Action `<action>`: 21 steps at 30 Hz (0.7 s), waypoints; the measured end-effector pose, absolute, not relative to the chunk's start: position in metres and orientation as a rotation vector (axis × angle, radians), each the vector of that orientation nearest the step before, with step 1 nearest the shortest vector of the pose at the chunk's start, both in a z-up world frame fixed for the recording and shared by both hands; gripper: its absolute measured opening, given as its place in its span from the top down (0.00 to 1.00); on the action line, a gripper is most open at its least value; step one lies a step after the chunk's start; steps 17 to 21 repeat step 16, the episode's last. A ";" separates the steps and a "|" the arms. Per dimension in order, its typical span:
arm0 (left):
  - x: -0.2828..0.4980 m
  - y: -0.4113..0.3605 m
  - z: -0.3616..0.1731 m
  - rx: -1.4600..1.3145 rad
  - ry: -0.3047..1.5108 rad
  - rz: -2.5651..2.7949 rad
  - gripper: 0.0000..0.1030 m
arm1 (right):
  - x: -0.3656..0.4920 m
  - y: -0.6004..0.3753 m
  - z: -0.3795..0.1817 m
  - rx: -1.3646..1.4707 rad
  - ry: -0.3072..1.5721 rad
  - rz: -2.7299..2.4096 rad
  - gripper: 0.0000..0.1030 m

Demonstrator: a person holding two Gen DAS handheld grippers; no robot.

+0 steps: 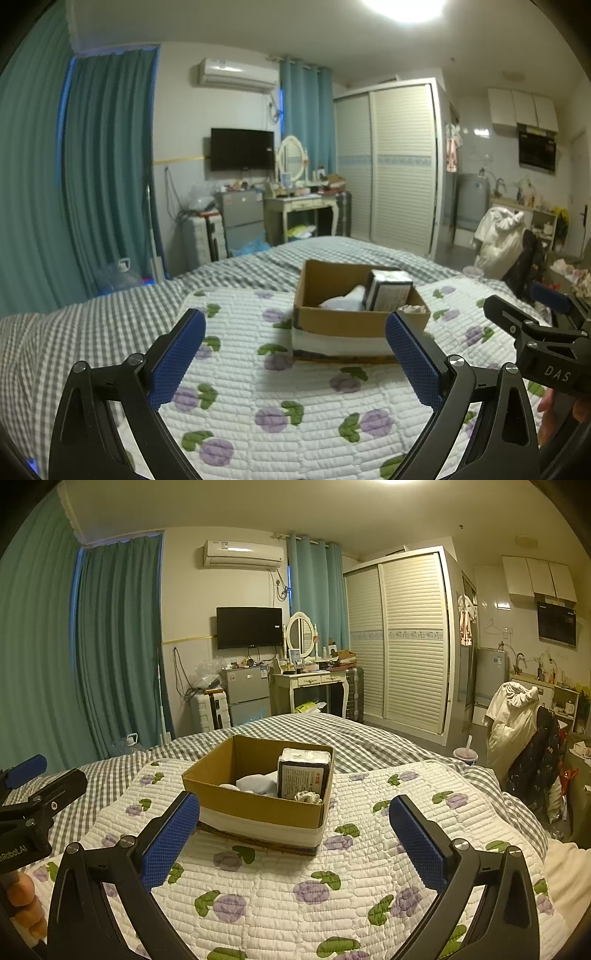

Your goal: Organize soft objects

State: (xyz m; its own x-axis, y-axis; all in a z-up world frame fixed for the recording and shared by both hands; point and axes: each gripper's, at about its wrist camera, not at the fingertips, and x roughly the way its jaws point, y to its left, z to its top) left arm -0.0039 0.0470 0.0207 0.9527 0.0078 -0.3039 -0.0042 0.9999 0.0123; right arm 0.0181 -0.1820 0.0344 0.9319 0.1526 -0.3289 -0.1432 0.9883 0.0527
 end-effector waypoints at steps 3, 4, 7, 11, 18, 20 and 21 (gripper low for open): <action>-0.004 0.047 0.021 0.010 0.310 0.006 0.03 | 0.018 -0.181 0.032 0.027 0.342 0.150 0.00; -0.004 0.047 0.021 0.010 0.309 0.006 0.03 | 0.018 -0.181 0.031 0.028 0.344 0.150 0.00; -0.003 0.049 0.019 0.008 0.313 0.007 0.03 | 0.018 -0.180 0.030 0.023 0.346 0.143 0.00; -0.001 0.050 0.017 0.001 0.317 0.006 0.03 | 0.019 -0.180 0.027 0.026 0.349 0.143 0.00; 0.001 0.051 0.016 0.001 0.327 0.003 0.03 | 0.018 -0.181 0.028 0.028 0.349 0.144 0.00; 0.001 0.051 0.016 0.001 0.327 0.003 0.03 | 0.018 -0.181 0.028 0.028 0.349 0.144 0.00; 0.001 0.051 0.016 0.001 0.327 0.003 0.03 | 0.018 -0.181 0.028 0.028 0.349 0.144 0.00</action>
